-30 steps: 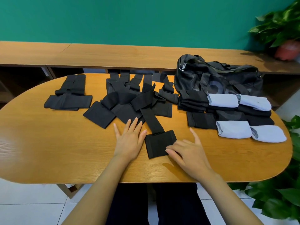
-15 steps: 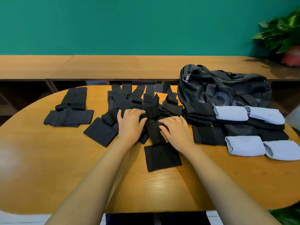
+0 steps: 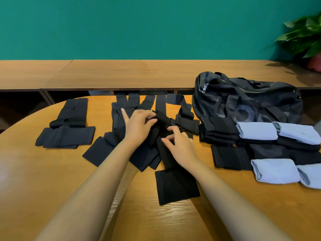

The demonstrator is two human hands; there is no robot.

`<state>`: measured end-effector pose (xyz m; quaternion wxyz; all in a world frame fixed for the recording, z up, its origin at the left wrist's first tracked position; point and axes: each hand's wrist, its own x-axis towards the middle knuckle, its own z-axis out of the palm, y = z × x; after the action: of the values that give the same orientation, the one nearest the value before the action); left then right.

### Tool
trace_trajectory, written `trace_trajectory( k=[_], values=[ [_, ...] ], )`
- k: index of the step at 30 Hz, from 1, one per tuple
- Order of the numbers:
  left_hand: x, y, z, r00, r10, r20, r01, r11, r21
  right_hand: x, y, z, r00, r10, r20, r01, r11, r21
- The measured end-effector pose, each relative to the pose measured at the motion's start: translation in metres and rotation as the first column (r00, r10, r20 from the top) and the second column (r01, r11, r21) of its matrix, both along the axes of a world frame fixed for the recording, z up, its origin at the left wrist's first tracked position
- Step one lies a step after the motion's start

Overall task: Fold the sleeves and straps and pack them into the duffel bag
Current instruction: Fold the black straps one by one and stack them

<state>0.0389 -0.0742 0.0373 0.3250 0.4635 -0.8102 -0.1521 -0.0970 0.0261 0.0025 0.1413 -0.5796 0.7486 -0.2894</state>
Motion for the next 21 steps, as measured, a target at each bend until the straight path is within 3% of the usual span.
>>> trace_trajectory(
  k=[2,3,5,8,10,12,14,17,21],
  values=[
    [0.010,-0.004,-0.001,0.999,0.002,-0.052,0.002,0.996,0.087,0.007,-0.011,0.002,0.983,-0.064,0.173,0.063,0.998,0.011],
    [0.015,-0.006,-0.002,0.996,0.000,-0.091,0.012,0.991,0.131,0.010,-0.016,0.003,0.979,-0.086,0.187,0.080,0.996,0.036],
    [0.024,-0.008,-0.004,0.983,0.041,-0.179,-0.008,0.984,0.178,0.017,-0.022,0.003,0.986,-0.096,0.134,0.084,0.992,0.092],
    [0.035,-0.011,-0.008,0.940,0.253,-0.229,-0.207,0.956,0.207,0.023,-0.024,0.006,0.996,-0.067,0.053,0.059,0.988,0.139],
    [0.041,-0.010,-0.009,0.912,0.386,-0.138,-0.353,0.911,0.215,0.025,-0.023,0.007,0.998,-0.054,0.030,0.049,0.988,0.149],
    [0.044,-0.006,-0.010,0.901,0.431,0.051,-0.433,0.888,0.152,0.024,-0.022,0.007,0.997,-0.065,0.050,0.057,0.988,0.140],
    [0.043,0.002,-0.013,0.906,0.392,0.160,-0.399,0.917,0.007,0.022,-0.024,0.009,0.991,-0.077,0.105,0.065,0.992,0.110],
    [0.035,0.019,-0.019,0.955,0.233,0.184,-0.195,0.959,-0.205,0.020,-0.034,0.013,0.991,-0.051,0.122,0.039,0.995,0.096],
    [0.026,0.038,-0.033,0.935,0.147,0.323,-0.066,0.966,-0.251,0.022,-0.050,0.013,0.993,-0.050,0.111,0.030,0.984,0.178]
  ],
)
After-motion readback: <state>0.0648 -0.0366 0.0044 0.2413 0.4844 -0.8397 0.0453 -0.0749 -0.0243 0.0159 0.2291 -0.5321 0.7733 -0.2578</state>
